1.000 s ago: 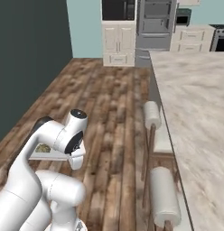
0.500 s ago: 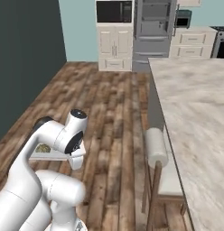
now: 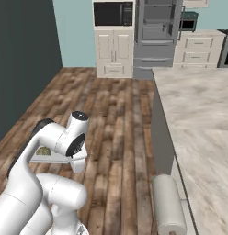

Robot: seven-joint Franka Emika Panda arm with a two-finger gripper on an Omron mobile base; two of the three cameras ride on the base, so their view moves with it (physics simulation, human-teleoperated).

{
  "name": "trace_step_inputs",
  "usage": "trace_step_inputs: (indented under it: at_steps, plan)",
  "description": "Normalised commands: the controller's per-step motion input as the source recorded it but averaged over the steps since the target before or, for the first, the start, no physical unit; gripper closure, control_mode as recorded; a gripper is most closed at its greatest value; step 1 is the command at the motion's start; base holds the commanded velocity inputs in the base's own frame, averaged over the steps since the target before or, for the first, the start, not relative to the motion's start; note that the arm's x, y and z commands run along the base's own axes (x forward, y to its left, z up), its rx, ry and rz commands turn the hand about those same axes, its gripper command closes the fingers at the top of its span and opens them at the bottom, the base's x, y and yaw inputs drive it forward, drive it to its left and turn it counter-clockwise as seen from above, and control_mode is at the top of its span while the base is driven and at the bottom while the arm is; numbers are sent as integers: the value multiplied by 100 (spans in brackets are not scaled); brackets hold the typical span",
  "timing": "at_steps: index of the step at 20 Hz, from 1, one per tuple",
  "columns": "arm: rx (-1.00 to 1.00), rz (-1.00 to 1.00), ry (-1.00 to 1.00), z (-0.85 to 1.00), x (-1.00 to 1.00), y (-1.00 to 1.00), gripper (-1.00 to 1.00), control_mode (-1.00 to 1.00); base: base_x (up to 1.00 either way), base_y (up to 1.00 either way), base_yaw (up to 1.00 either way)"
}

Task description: Place two dumplings into each of the tupperware containers and then place the containers in the fridge.

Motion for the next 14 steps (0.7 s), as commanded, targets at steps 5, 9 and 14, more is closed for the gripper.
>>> trace_step_inputs:
  at_steps: [5,9,14]
  plan:
    - [0,0,0,0,0,0,100,100,100,22,-14]
    - [0,0,0,0,0,0,100,100,100,25,-13]
    - [0,0,0,0,0,0,100,100,100,36,-12]
